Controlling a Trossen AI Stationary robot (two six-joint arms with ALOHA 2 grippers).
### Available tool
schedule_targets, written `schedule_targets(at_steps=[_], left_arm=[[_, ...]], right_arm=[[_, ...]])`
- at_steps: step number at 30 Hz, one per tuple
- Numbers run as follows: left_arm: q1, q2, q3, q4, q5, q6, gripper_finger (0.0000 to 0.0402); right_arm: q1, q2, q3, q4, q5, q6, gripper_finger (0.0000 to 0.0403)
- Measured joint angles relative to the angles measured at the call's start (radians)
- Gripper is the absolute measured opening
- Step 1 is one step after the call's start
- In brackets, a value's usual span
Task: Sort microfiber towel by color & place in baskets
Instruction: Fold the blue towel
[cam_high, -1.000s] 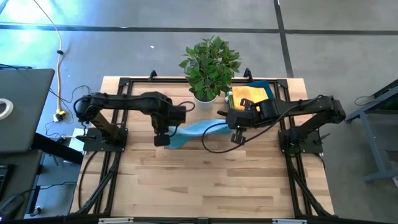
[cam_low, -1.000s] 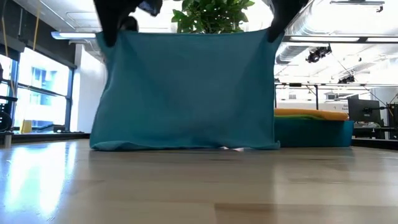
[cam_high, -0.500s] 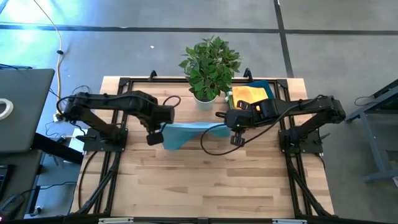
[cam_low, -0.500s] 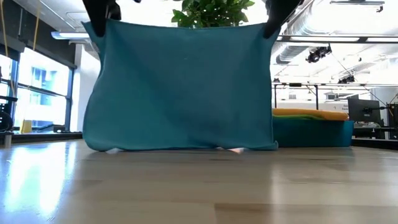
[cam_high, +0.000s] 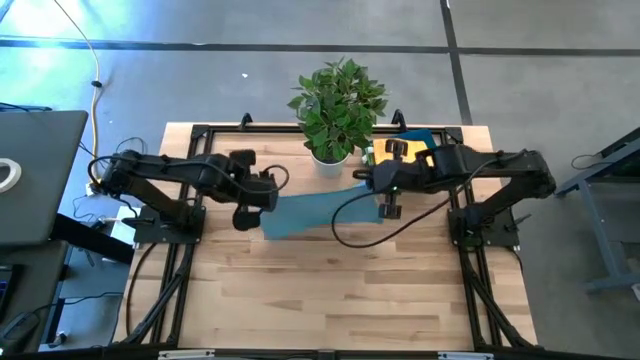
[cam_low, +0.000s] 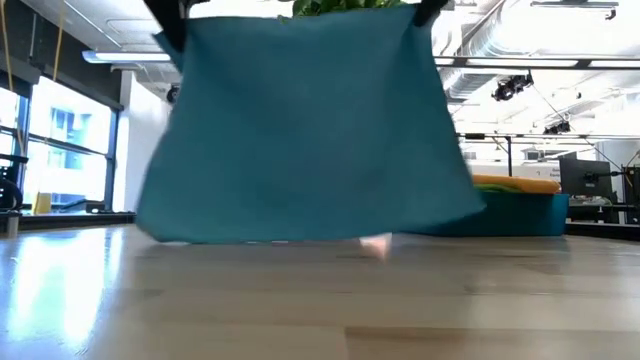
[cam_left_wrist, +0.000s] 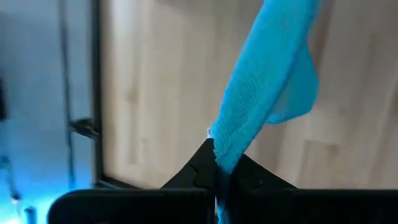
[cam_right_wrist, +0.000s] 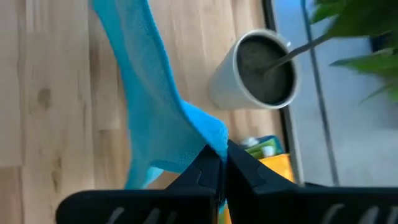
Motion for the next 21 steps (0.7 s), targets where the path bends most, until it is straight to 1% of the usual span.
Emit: schedule_targets(at_steps=[3,7,8,10,12,13,15,18,21], left_arm=[[0.013,0.0,0.048,0.0,-0.077,0.056,0.0],[0.035,0.0,0.117,0.0,-0.175,0.117,0.0],[0.043,0.0,0.13,0.0,-0.187,0.119,0.0],[0.059,0.0,0.143,0.001,-0.193,0.126,0.0],[0.071,0.0,0.143,0.0,-0.191,0.128,0.0],[0.075,0.0,0.143,0.001,-0.185,0.128,0.0],[0.079,0.006,0.143,0.0,-0.173,0.121,0.0],[0.063,0.034,0.142,0.001,-0.152,0.058,0.0],[0.039,0.053,0.135,0.002,-0.088,-0.033,0.0]], right_arm=[[-0.004,-0.001,0.042,-0.025,0.014,-0.035,0.0],[-0.004,0.0,0.048,-0.054,0.023,-0.109,0.0],[-0.004,0.003,0.048,-0.061,0.047,-0.128,0.0],[-0.004,0.009,0.048,-0.079,0.127,-0.162,0.0],[-0.004,0.008,0.048,-0.083,0.208,-0.173,0.0],[-0.004,0.007,0.048,-0.081,0.228,-0.17,0.0],[-0.005,0.007,0.048,-0.079,0.222,-0.134,0.0],[-0.004,0.01,0.034,-0.065,0.135,-0.018,0.0],[0.005,0.016,-0.057,-0.024,0.091,0.07,0.0]])
